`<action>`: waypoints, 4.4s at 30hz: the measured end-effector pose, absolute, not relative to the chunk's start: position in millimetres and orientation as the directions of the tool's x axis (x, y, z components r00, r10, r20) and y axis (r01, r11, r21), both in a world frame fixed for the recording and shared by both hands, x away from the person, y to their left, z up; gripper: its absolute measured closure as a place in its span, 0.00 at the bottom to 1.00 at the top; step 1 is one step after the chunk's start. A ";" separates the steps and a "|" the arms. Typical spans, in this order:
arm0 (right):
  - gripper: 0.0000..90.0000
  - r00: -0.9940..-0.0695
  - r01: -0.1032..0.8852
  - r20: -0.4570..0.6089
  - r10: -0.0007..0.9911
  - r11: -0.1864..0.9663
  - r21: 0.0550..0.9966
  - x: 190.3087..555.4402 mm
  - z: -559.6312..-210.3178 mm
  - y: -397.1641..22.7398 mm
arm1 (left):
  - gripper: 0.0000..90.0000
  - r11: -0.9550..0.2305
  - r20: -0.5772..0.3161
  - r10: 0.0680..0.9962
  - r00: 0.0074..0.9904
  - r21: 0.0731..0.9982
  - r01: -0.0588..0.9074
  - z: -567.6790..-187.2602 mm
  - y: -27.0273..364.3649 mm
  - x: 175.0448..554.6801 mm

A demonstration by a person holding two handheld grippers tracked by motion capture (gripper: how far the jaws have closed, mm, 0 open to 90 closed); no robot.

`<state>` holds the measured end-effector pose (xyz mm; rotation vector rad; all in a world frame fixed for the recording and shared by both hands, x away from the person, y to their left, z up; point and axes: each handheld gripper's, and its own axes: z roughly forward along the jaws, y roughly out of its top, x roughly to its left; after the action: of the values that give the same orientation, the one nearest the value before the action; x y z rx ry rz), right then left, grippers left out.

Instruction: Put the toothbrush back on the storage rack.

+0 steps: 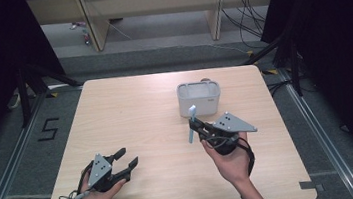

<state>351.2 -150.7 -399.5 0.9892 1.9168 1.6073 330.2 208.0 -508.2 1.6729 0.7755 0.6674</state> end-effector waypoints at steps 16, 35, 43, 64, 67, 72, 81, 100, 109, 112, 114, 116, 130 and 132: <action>0.94 -0.614 0.224 0.088 0.784 0.066 0.972 351.7 -394.3 -167.4 | 0.45 -0.124 0.019 0.826 0.563 0.981 0.150 -520.2 220.6 333.5; 0.94 -0.583 0.199 0.061 0.810 0.070 0.977 356.1 -386.7 -181.5 | 0.44 -0.119 0.031 0.821 0.570 0.986 0.119 -523.8 218.6 331.8; 0.94 -0.566 0.193 0.048 0.823 0.076 0.978 360.7 -385.8 -185.3 | 0.44 -0.116 0.026 0.824 0.566 0.986 0.123 -523.8 218.0 331.3; 0.94 -0.527 0.169 0.015 0.849 0.087 0.982 375.2 -374.7 -195.7 | 0.44 -0.109 0.016 0.828 0.560 0.985 0.133 -523.7 218.1 331.8; 0.94 -0.522 0.167 0.008 0.853 0.093 0.982 376.5 -374.5 -195.8 | 0.44 -0.110 0.017 0.828 0.561 0.985 0.133 -523.7 218.1 331.9; 0.94 -0.516 0.166 0.014 0.857 0.084 0.982 380.8 -374.0 -196.7 | 0.44 -0.108 0.016 0.827 0.562 0.985 0.132 -523.7 217.9 331.8; 0.94 -0.493 0.151 -0.002 0.870 0.088 0.985 389.3 -371.5 -202.9 | 0.44 -0.101 0.016 0.823 0.567 0.988 0.118 -524.5 216.8 333.1; 0.94 -0.464 0.154 0.016 0.886 0.063 0.986 406.1 -366.7 -208.1 | 0.44 -0.100 0.012 0.823 0.568 0.987 0.124 -524.4 216.8 333.5; 0.94 -0.452 0.150 -0.005 0.892 0.082 0.985 411.8 -367.0 -210.6 | 0.44 -0.099 0.010 0.823 0.568 0.987 0.125 -524.4 216.9 333.7; 0.94 -0.450 0.161 0.013 0.893 0.067 0.985 413.2 -367.2 -210.3 | 0.44 -0.111 0.013 0.828 0.561 0.984 0.141 -523.5 217.2 332.1; 0.94 -0.448 0.147 0.002 0.894 0.071 0.987 417.0 -367.3 -211.0 | 0.44 -0.111 0.012 0.828 0.561 0.984 0.142 -523.5 217.1 332.2; 0.94 -0.439 0.138 -0.011 0.898 0.080 0.987 419.4 -367.1 -212.0 | 0.44 -0.111 0.012 0.828 0.561 0.984 0.143 -523.5 217.2 332.2; 0.94 -0.417 0.145 0.015 0.909 0.051 0.988 431.6 -363.1 -214.6 | 0.44 -0.106 0.005 0.829 0.559 0.983 0.147 -523.4 217.2 332.2; 0.94 -0.416 0.135 0.000 0.909 0.062 0.989 435.2 -361.6 -214.8 | 0.44 -0.104 0.003 0.829 0.559 0.983 0.149 -523.4 217.3 332.3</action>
<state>435.2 -214.8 -361.6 1.0593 1.6494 1.4203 332.3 217.3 -523.4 1.5980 0.8466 0.7093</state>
